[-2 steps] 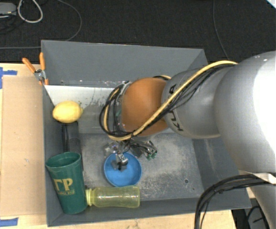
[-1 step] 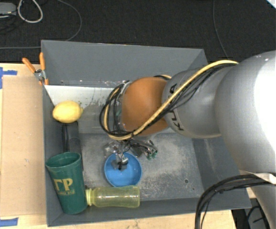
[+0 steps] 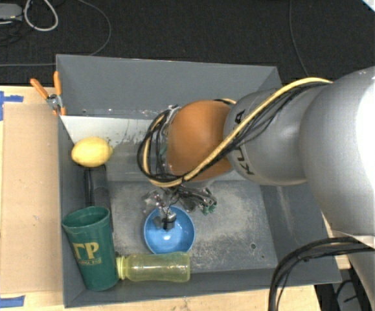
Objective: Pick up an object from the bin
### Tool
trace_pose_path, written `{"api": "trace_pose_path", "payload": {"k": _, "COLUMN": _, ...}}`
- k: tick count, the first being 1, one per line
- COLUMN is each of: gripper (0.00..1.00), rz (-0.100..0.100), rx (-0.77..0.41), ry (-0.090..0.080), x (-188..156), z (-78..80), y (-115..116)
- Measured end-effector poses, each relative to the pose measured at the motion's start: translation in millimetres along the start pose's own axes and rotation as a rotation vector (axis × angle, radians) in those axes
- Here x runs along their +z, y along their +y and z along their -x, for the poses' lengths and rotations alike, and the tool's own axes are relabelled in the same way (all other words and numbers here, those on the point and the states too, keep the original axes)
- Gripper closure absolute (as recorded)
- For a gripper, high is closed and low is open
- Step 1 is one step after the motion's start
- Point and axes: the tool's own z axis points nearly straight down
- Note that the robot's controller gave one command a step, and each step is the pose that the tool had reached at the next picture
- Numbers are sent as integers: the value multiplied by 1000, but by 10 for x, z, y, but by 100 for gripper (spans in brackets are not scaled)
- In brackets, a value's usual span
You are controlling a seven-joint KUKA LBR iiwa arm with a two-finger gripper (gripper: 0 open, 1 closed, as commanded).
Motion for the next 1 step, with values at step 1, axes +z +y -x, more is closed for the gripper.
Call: {"api": "trace_pose_path", "payload": {"k": 1, "gripper": 100, "rz": 0, "rx": 1, "ry": 0, "x": -264, "z": 0, "y": 4}}
